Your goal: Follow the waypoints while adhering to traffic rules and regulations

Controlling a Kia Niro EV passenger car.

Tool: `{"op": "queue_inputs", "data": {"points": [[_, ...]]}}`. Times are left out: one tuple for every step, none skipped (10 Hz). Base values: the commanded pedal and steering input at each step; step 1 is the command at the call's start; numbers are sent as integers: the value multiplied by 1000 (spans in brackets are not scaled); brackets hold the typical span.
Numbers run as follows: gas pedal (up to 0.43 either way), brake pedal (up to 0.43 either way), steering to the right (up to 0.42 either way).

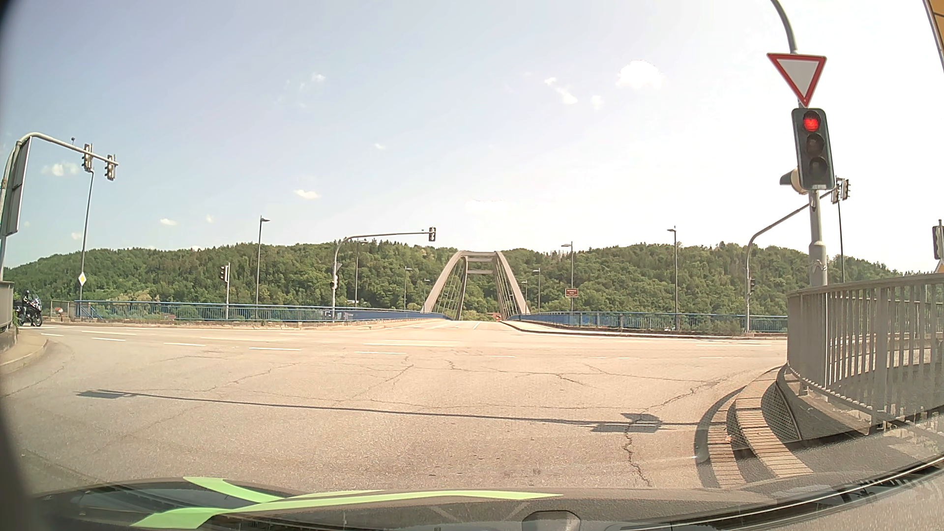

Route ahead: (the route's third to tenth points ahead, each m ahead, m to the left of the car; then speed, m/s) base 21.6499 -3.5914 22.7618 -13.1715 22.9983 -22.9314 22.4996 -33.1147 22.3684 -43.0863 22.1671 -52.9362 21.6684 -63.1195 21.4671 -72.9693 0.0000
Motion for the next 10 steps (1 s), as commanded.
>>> {"op": "queue_inputs", "data": {"points": [[0, 30, 28], [0, 30, 27], [0, 30, 27], [0, 37, 27], [0, 49, 28], [0, 55, 27], [0, 61, 27], [0, 67, 27], [0, 73, 27], [0, 79, 27]]}}
